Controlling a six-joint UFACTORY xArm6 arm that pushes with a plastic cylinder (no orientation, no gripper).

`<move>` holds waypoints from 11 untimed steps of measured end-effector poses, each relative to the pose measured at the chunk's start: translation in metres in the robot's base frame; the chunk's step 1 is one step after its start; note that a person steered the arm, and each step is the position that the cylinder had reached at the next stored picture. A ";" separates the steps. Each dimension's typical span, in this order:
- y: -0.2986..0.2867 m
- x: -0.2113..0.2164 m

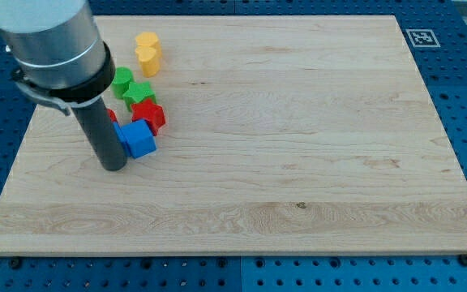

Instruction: Move your arm to the yellow hexagon

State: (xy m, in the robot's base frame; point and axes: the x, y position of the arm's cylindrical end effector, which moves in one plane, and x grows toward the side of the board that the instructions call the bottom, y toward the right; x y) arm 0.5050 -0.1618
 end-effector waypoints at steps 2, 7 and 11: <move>0.011 0.026; 0.101 -0.194; 0.001 -0.258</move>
